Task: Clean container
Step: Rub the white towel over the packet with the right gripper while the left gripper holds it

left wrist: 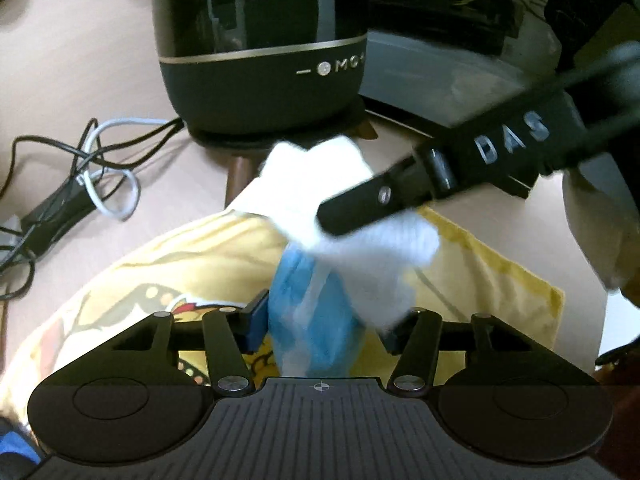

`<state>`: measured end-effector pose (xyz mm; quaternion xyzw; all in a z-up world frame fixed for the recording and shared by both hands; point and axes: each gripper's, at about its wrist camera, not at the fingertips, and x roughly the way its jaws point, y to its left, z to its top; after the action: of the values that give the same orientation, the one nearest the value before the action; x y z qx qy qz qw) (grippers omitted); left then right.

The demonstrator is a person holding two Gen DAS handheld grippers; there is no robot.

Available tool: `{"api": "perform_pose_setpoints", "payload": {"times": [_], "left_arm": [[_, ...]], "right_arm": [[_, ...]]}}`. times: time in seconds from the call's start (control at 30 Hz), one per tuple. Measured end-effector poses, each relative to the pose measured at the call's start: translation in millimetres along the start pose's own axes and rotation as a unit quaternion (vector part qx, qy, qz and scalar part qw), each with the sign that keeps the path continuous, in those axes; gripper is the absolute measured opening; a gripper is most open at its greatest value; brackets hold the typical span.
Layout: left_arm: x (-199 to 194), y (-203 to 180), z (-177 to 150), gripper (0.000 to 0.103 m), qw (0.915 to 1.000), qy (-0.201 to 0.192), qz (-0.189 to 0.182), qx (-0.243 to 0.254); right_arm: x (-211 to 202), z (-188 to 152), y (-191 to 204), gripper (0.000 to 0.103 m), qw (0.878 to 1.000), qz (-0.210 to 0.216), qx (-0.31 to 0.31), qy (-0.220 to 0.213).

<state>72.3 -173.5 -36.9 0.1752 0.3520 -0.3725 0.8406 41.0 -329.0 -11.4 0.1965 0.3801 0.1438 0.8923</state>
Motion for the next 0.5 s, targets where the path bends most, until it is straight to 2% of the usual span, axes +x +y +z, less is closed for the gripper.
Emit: {"api": "perform_pose_setpoints", "payload": {"times": [0.13, 0.23, 0.33, 0.43, 0.5], "left_arm": [[-5, -1, 1, 0.054, 0.999, -0.026, 0.026, 0.025], [-12, -7, 1, 0.054, 0.9934, -0.045, 0.064, 0.084], [-10, -16, -2, 0.054, 0.991, -0.034, 0.05, 0.12], [-11, -20, -8, 0.056, 0.9952, -0.012, -0.009, 0.096], [-14, -21, -13, 0.06, 0.9957, 0.0, -0.03, 0.088]], "right_arm": [[-3, 5, -3, 0.007, 1.0, -0.016, -0.004, -0.014], [-5, 7, 0, 0.007, 0.999, -0.017, -0.018, -0.021], [-4, 6, 1, 0.007, 1.0, -0.015, -0.022, -0.004], [-4, -2, -5, 0.007, 1.0, -0.01, -0.003, 0.023], [-8, -10, -7, 0.007, 0.999, -0.009, 0.002, 0.036]]}}
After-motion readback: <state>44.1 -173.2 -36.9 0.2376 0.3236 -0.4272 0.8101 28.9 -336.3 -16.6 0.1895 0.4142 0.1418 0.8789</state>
